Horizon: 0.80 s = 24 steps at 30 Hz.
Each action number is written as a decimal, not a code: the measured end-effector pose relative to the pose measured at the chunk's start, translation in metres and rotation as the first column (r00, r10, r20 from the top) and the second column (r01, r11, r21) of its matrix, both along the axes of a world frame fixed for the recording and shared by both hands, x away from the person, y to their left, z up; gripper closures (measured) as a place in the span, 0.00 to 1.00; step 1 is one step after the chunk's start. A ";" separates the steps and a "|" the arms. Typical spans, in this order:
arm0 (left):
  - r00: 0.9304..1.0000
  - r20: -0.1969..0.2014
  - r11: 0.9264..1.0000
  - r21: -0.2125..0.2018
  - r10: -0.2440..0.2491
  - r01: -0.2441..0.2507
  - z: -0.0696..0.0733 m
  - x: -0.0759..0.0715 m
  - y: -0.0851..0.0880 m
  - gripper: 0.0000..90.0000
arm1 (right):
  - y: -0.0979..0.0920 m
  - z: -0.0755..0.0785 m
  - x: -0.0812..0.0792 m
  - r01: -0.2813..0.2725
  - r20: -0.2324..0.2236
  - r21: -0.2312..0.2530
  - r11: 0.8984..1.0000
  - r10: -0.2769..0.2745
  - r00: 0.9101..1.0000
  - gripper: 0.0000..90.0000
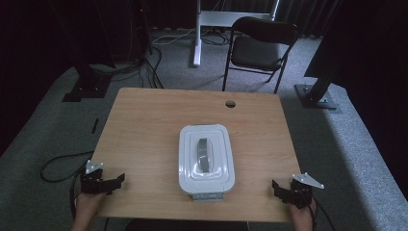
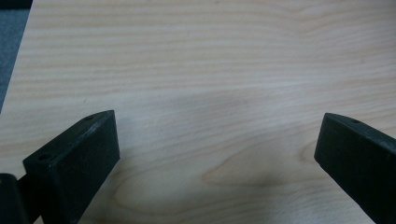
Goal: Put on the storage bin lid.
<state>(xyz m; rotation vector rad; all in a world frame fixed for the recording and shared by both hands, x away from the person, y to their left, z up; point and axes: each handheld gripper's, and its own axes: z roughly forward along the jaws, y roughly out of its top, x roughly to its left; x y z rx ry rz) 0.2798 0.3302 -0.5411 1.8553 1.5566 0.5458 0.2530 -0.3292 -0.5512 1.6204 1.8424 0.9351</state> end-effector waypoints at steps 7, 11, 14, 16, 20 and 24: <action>0.999 -0.020 0.999 0.017 0.033 -0.033 -0.002 -0.001 0.005 0.01 | 0.000 -0.002 -0.001 0.009 -0.049 -0.017 1.000 -0.009 0.999 0.12; 0.999 -0.029 0.999 0.035 0.028 -0.027 -0.003 -0.002 0.008 0.01 | 0.001 -0.004 -0.002 0.031 -0.047 -0.047 0.998 -0.033 0.998 0.12; 0.999 -0.030 0.998 0.058 0.022 -0.020 -0.004 -0.001 0.007 0.01 | 0.002 -0.003 0.000 0.042 -0.056 -0.059 0.997 -0.046 0.997 0.12; 1.000 -0.022 0.996 0.094 0.014 -0.011 -0.005 -0.001 0.006 0.01 | 0.001 -0.003 0.001 0.040 -0.061 -0.061 0.997 -0.044 0.997 0.12; 1.000 -0.007 0.994 0.106 0.023 -0.022 -0.007 0.000 0.004 0.00 | 0.000 -0.002 0.005 0.049 -0.066 -0.061 0.997 -0.053 0.996 0.12; 1.000 -0.007 0.994 0.106 0.024 -0.023 -0.007 0.002 0.004 0.00 | 0.001 -0.002 0.010 0.063 -0.065 -0.061 0.996 -0.067 0.996 0.12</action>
